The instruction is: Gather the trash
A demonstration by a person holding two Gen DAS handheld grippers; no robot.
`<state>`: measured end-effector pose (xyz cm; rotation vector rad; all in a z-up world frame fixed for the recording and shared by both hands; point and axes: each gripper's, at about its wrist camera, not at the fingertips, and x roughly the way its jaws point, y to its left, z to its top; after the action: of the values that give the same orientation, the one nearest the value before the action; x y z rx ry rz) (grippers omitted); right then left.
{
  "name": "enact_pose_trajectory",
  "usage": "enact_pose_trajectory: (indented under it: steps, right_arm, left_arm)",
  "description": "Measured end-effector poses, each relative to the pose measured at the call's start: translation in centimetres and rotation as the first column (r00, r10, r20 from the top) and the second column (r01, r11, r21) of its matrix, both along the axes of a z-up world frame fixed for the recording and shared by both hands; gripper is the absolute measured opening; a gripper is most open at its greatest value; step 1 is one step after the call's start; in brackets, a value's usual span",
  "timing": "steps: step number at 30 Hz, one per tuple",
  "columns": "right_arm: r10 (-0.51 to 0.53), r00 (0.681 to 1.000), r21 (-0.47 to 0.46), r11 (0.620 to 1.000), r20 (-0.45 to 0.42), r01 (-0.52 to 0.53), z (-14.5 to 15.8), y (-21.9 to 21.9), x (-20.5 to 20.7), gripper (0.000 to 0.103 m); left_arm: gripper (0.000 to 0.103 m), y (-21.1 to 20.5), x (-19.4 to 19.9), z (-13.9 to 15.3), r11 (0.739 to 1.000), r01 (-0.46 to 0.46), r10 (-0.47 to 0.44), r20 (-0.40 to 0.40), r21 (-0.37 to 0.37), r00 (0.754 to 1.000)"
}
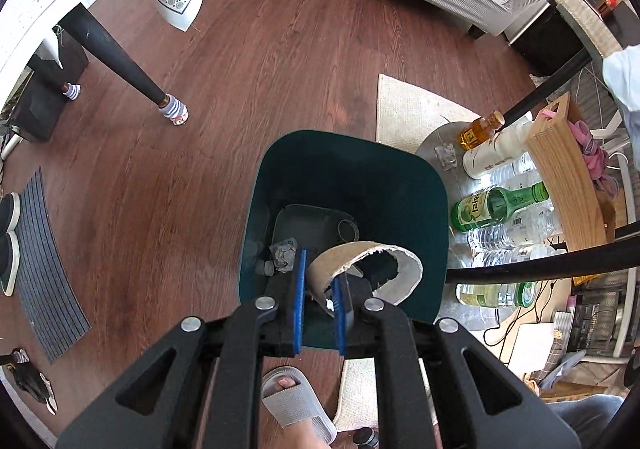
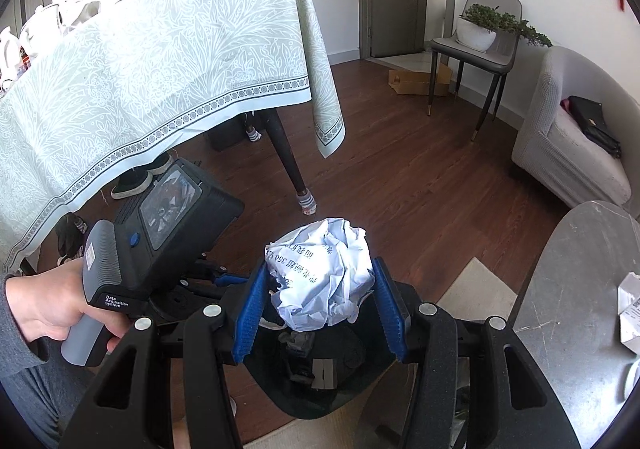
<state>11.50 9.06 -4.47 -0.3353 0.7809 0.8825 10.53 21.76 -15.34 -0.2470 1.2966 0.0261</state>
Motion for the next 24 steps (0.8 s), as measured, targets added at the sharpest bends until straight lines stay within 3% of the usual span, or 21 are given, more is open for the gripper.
enact_pose_trajectory:
  steps: [5,9,11,15,24]
  right_arm:
    - [0.004,1.000,-0.038,0.999,-0.014,-0.005,-1.2,0.7,0.2,0.052]
    - [0.009,1.000,-0.057,0.998,-0.024,-0.011,-1.9,1.4,0.3,0.052]
    - [0.013,1.000,-0.060,0.998,-0.026,-0.015,-2.1,1.6,0.3,0.052]
    - [0.022,0.999,-0.068,0.997,-0.036,-0.024,-2.6,2.1,0.4,0.052]
    - [0.022,0.994,-0.119,0.992,-0.106,-0.034,-5.8,3.4,0.4,0.052]
  left_arm:
    - [0.017,0.6,-0.1,-1.0,1.000,-0.022,0.021,-0.047,-0.012,0.999]
    - [0.032,1.1,-0.3,-0.7,0.999,-0.036,0.036,-0.034,-0.002,0.999]
    - [0.033,1.5,-0.4,-0.2,0.999,-0.048,0.048,-0.020,0.002,0.999]
    - [0.033,2.0,-0.6,1.5,0.996,-0.063,0.061,0.037,0.055,0.997]
    - [0.033,3.8,-0.9,6.7,0.991,-0.129,0.120,0.206,0.030,0.971]
